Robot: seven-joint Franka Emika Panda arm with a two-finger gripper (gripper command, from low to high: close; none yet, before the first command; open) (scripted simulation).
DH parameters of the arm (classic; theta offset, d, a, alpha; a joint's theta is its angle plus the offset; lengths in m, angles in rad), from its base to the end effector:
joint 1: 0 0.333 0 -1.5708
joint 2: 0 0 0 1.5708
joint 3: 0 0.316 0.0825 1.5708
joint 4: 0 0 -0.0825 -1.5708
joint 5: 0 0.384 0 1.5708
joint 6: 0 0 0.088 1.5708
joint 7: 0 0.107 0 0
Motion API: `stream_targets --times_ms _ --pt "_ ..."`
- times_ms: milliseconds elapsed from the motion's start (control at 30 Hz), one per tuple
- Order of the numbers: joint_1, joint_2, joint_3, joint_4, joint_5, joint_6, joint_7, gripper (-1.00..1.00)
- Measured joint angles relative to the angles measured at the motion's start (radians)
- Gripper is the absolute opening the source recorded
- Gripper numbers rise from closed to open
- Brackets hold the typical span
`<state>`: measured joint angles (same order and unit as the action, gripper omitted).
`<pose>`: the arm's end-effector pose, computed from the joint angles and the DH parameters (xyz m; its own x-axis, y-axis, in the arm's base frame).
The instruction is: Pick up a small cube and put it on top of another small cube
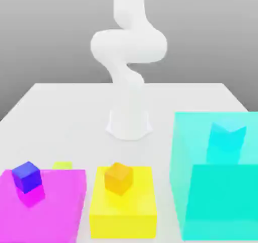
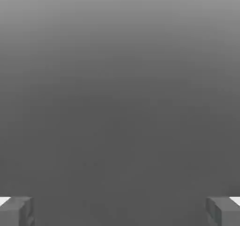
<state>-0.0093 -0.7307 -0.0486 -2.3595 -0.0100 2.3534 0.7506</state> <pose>0.3748 -0.0279 0.6613 0.5162 -0.7167 0.4690 -0.5428 -0.6973 -0.4681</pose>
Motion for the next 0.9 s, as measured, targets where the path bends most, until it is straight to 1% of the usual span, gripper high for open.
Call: stream_targets --times_ms 400,600,667,733,800,900 --pt "-0.073 0.404 -0.27 -0.327 -0.04 0.304 -0.293 0.0" --pt "-0.142 0.668 -0.401 -0.508 -0.032 0.494 -0.491 0.0" --pt "-0.167 0.737 -0.393 -0.521 0.034 0.544 -0.561 0.0" --pt "-0.198 0.796 -0.335 -0.514 0.12 0.587 -0.629 0.0" --pt "-0.237 0.852 -0.268 -0.502 0.222 0.627 -0.705 0.0" --pt "-0.348 0.933 -0.13 -0.485 0.329 0.69 -0.785 0.0"
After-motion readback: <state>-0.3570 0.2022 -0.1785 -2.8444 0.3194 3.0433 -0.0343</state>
